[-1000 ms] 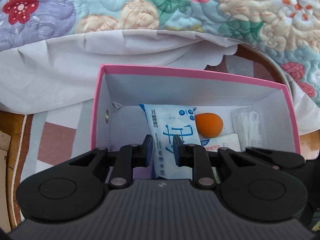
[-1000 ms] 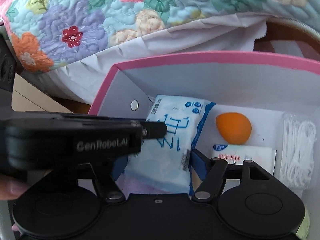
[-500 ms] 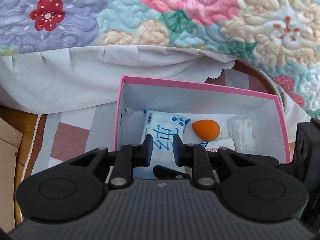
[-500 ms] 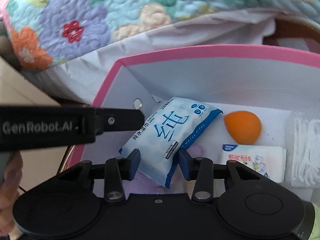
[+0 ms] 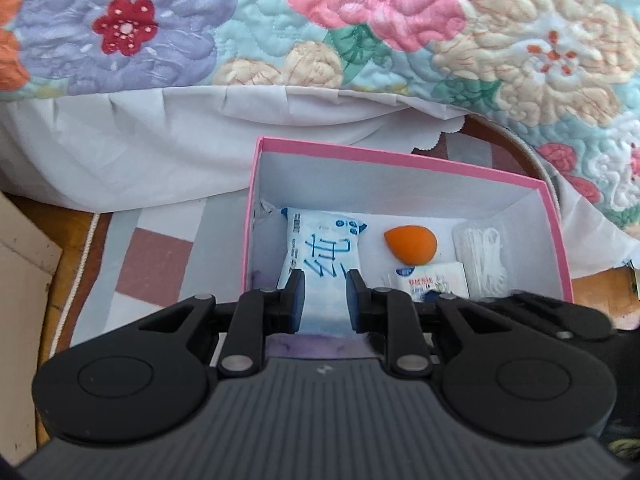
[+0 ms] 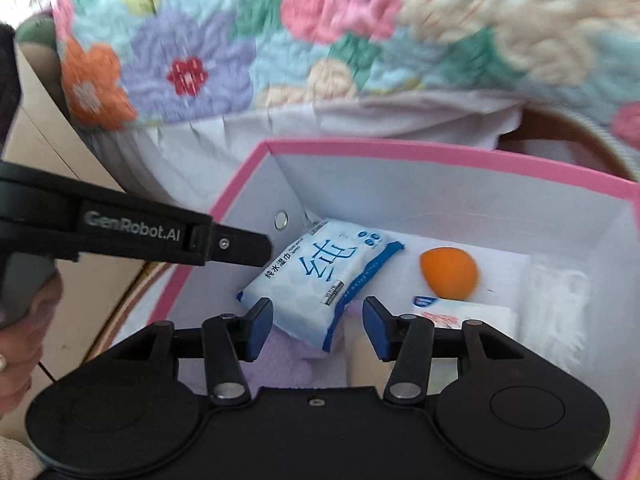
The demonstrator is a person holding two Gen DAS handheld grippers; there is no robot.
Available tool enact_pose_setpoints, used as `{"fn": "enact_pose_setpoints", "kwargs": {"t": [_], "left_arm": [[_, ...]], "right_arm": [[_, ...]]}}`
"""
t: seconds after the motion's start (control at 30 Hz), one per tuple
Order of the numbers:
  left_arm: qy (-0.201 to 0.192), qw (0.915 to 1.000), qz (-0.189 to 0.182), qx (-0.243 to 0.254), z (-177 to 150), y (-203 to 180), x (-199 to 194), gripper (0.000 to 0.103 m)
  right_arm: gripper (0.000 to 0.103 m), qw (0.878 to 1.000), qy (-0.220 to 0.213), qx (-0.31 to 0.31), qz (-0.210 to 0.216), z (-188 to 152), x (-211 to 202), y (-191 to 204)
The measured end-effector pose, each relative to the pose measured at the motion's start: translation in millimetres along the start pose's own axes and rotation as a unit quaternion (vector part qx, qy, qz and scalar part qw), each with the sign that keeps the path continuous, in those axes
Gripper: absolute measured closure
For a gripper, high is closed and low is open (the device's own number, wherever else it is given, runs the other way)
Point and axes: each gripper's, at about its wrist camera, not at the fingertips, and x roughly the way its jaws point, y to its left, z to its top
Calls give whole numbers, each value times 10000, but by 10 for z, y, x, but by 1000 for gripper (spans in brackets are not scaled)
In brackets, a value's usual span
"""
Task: Organize objects
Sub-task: 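Withdraw both grippers up and away from the box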
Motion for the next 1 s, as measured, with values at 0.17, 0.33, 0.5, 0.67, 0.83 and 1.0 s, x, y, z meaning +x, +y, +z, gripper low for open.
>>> {"fn": "enact_pose_setpoints", "kwargs": {"t": [0.17, 0.33, 0.5, 0.67, 0.83, 1.0], "left_arm": [[-81, 9998, -191, 61, -172, -11, -267, 79], [-187, 9994, -263, 92, -293, -25, -611, 77], [-211, 9996, -125, 142, -386, -1, -952, 75], [-183, 9998, 1, 79, -471, 24, -1239, 71], [-181, 9998, -28, 120, -584, -2, -1526, 67], [-271, 9993, 0, 262, -768, -104, -1757, 62]], "right_arm": [[46, 9995, -266, -14, -195, -73, -426, 36], [44, 9982, -451, -122, -387, -97, -767, 173], [42, 9971, -517, -224, -512, -142, -1080, 302], [40, 9960, -533, -300, -646, -189, -1403, 433], [38, 9953, -585, -333, -696, -229, -1703, 600], [36, 9937, -586, -400, -865, -324, -1912, 780]]}}
